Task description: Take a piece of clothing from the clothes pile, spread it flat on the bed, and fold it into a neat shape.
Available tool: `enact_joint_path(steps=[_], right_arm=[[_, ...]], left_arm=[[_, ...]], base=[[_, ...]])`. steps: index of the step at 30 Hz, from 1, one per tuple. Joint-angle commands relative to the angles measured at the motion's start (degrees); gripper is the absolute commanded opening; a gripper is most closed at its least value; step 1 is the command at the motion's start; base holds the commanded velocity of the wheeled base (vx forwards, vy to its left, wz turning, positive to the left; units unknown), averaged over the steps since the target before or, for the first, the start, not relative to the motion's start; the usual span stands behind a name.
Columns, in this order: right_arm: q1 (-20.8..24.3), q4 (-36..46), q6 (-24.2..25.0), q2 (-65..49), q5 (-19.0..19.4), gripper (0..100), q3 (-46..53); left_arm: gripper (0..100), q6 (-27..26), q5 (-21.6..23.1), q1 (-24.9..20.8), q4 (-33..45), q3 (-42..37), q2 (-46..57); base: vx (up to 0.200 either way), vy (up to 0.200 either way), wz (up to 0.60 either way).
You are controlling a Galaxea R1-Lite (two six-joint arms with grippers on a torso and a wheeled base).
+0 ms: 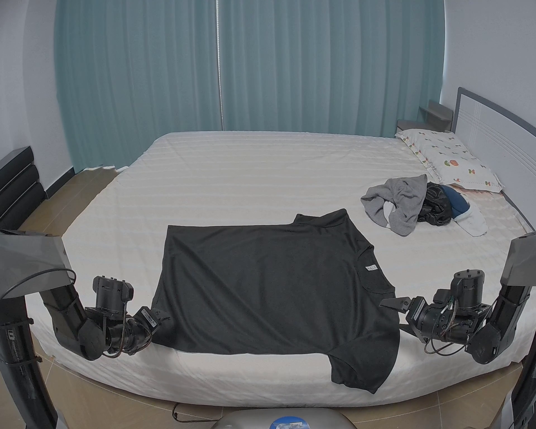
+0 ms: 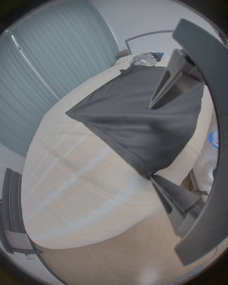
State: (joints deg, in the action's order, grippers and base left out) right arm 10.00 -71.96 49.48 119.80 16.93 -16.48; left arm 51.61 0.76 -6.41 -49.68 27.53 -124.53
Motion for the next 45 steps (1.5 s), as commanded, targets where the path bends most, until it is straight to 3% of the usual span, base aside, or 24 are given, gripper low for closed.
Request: enact_joint_path(steps=[1, 12, 22, 29, 44, 45], right_arm=[[-0.06, -0.02, 0.0, 0.26, 0.03, 100, -0.04], [-0.24, -0.02, -0.44, 0.7, -0.23, 100, 0.13], [-0.33, 1.56, -4.31, 2.63, -0.32, 100, 1.1], [-0.33, 2.09, -8.96, 5.97, -0.32, 100, 1.89], [-0.77, 2.09, -9.4, 8.87, -0.41, 100, -0.48], [-0.77, 2.09, -9.67, 9.05, -0.41, 0, -0.48]], left_arm=[[0, -1.34, -3.13, -1.23, 0.02, -0.02, -2.83], [0, -4.77, -5.24, -0.09, 0.11, -3.97, -0.01], [0, -9.52, -5.24, 1.67, 0.46, -7.58, 4.2], [0, -9.69, -5.24, 2.55, 0.46, -7.66, 4.38], [0, -9.6, -4.8, 2.28, 0.46, -7.66, 4.03], [0, -9.6, -4.8, 2.28, 0.46, -7.66, 4.03]], base=[[0.0, 0.0, 0.0], [0.0, 0.0, 0.0], [0.0, 0.0, 0.0], [0.0, 0.0, 0.0], [0.0, 0.0, 0.0], [0.0, 0.0, 0.0]])
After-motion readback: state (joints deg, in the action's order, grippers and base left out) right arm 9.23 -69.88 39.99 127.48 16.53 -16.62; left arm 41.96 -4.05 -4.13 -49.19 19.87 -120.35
